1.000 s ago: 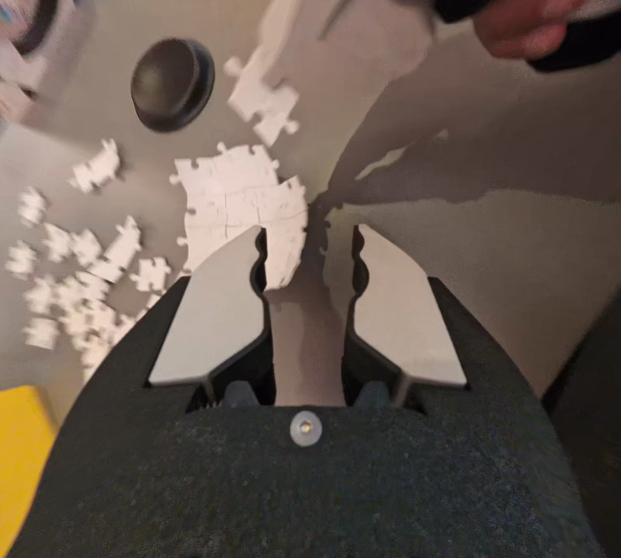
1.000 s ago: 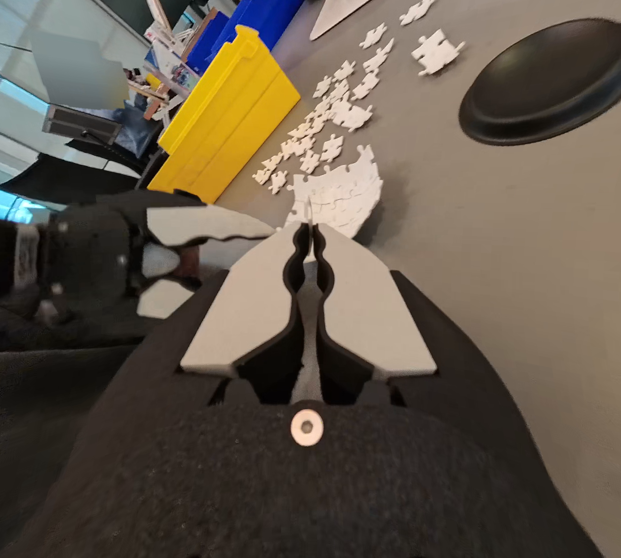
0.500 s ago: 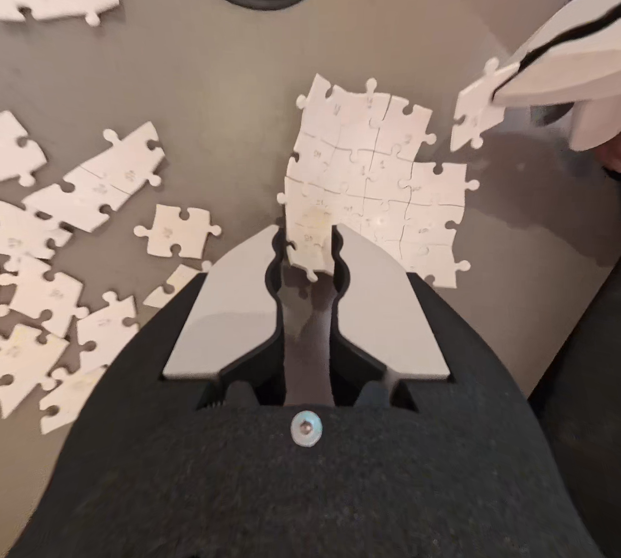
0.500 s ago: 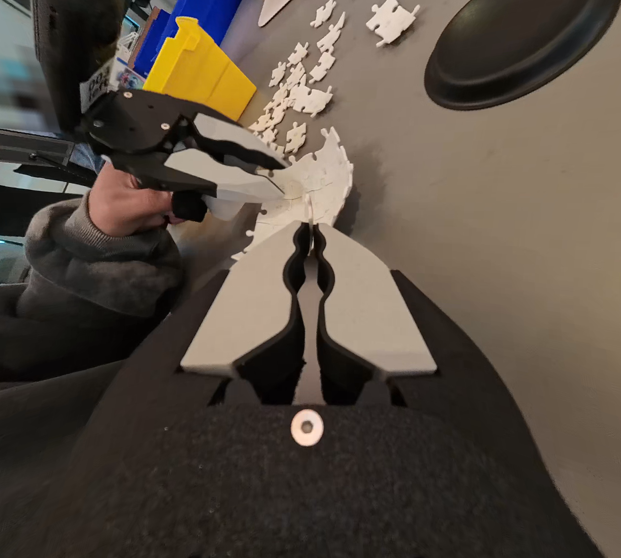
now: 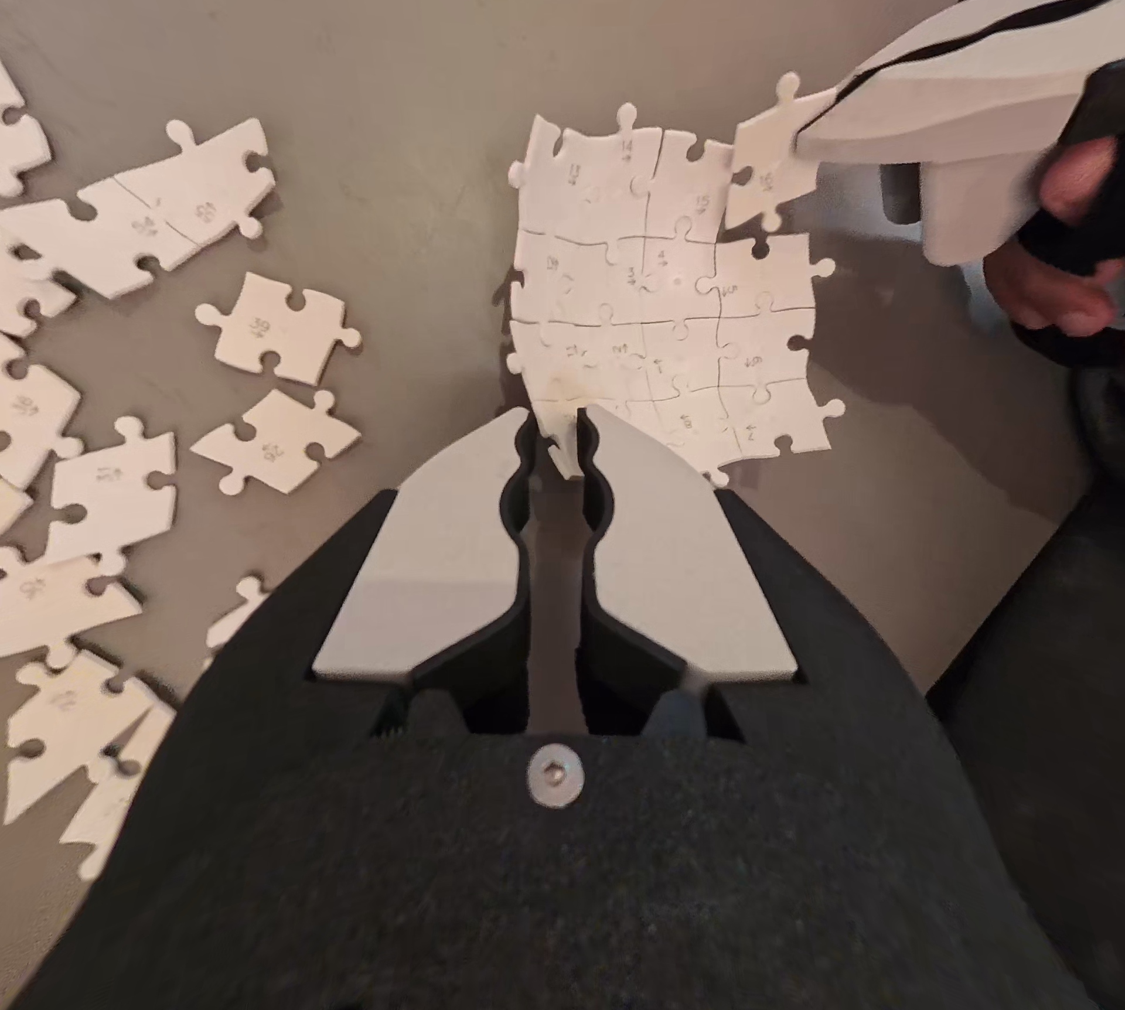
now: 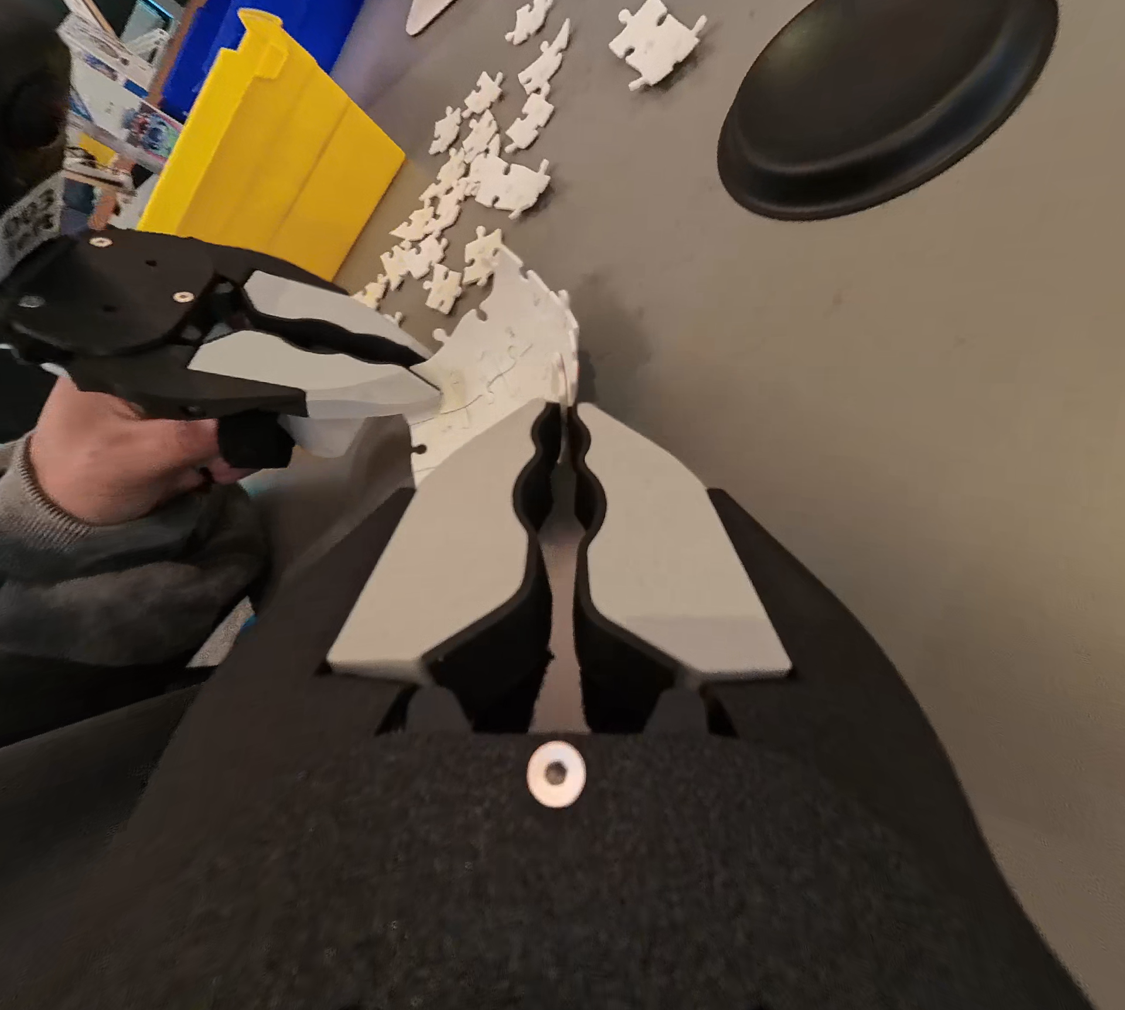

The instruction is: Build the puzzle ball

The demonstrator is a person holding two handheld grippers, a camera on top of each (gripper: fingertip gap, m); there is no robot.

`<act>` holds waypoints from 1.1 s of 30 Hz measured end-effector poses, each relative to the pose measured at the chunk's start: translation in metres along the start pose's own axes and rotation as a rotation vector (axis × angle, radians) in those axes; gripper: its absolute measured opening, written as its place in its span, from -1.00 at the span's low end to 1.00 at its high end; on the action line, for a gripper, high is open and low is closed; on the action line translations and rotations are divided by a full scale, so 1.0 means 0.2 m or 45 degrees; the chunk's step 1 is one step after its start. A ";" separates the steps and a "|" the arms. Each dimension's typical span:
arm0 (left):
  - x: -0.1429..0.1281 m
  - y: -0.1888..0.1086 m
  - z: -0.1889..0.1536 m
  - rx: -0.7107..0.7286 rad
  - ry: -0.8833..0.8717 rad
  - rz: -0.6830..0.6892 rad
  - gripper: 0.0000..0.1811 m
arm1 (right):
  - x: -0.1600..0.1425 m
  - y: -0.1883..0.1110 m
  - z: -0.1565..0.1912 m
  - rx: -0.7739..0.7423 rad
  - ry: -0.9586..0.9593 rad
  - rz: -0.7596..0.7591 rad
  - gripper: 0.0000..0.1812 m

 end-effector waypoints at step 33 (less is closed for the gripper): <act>-0.03 -0.13 0.00 0.110 -0.457 0.074 -0.98 | -0.25 -0.09 0.16 0.132 -0.264 0.102 -0.97</act>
Point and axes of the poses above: each gripper's, where its closed fingertips meet, y out along the fingers, x out of its top, z = x × y across the jaws, the point moved 3 cm from there along -y, back along the fingers, and after that the axes turned 12 degrees about y, right-handed, at the moved point
